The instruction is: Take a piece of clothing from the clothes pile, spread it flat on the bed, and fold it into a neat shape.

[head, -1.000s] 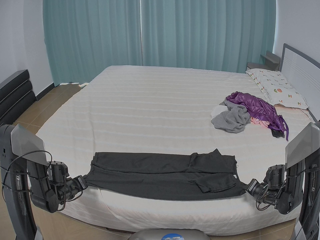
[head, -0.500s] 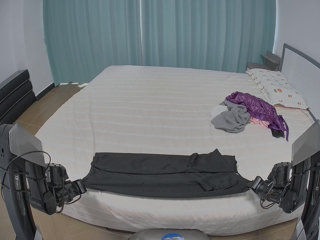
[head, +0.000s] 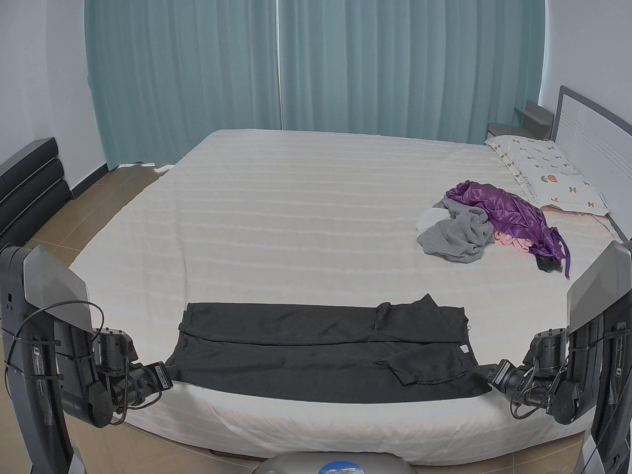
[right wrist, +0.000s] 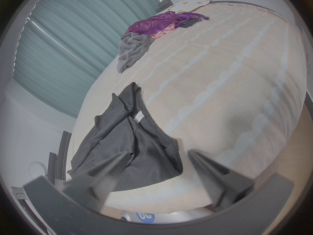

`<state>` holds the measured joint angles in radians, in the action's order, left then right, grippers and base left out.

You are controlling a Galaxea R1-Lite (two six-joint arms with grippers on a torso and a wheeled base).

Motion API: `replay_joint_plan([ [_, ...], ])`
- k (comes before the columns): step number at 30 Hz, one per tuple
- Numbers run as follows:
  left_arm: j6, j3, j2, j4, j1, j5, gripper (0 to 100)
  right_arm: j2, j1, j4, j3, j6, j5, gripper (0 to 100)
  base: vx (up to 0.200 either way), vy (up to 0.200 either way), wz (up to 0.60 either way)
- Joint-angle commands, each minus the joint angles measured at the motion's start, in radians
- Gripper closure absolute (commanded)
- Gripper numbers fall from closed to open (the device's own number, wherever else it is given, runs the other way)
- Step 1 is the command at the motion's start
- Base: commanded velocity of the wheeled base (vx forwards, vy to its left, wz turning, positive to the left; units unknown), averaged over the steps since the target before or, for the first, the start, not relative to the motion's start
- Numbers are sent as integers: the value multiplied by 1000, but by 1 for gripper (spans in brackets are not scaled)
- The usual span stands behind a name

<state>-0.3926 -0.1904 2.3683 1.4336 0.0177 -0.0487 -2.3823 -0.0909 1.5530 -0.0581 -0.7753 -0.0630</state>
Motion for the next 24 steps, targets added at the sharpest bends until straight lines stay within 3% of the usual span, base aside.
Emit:
replay_joint_plan([
  [1, -9, -9, 6, 2, -4, -3, 0, 29, 5, 13, 3, -4, -14, 0, 0, 0, 0],
  [6, -38, -29, -1, 2, 1, -6, 0, 86, 39, 13, -6, -5, -15, 0, 0, 0, 0],
  [12, -152, -83, -63, 4, 8, -5, 0, 126, 128, 13, -37, -9, -54, 0, 0, 0, 0],
  [17, -220, -119, -63, 16, 19, 7, 0, 137, 135, 13, -54, -38, -54, 0, 0, 0, 0],
  [24, -230, -127, -64, 18, 18, 7, 0, 127, 131, 13, -55, -47, -57, 0, 0, 0, 0],
])
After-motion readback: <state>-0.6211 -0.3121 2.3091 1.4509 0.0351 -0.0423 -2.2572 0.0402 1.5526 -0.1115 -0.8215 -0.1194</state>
